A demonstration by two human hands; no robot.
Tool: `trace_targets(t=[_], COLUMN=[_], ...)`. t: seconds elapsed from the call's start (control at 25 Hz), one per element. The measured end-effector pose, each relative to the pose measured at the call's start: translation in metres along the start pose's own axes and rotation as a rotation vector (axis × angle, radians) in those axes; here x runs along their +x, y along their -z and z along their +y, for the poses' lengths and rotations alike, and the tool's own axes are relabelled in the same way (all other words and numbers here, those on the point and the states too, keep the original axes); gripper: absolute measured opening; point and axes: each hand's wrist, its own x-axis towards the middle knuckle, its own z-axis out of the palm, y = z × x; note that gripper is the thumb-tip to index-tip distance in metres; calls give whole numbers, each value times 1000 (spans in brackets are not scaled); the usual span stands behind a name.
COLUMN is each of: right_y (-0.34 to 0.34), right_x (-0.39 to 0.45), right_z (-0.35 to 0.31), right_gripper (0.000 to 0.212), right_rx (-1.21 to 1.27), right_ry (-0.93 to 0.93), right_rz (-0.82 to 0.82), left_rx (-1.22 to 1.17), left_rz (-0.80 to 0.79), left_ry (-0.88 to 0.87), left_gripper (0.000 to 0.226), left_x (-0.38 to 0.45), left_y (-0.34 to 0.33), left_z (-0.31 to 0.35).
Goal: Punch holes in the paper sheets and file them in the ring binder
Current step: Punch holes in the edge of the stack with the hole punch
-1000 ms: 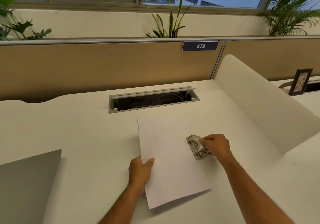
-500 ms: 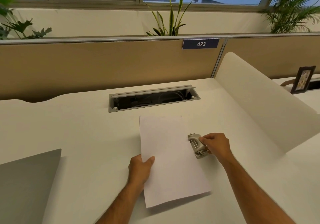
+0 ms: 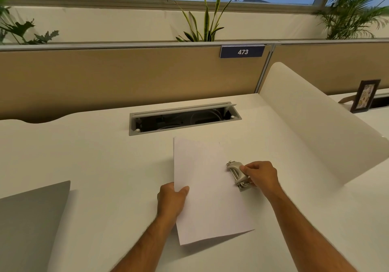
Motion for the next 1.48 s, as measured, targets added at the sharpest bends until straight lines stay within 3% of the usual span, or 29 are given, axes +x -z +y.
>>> trace_targets(t=[0.52,1.48], right_y=[0,-1], right_x=[4,3], right_z=[4,0], right_gripper=[12,13], right_rx=[-2,-36], right_ry=[1,28], right_rz=[-5,19], left_rx=[-102,-126], left_rz=[126,60], left_ry=[-3,58], left_gripper=[29,32], left_x=[6,-24], left_y=[-12,-27], left_z=[14,-10])
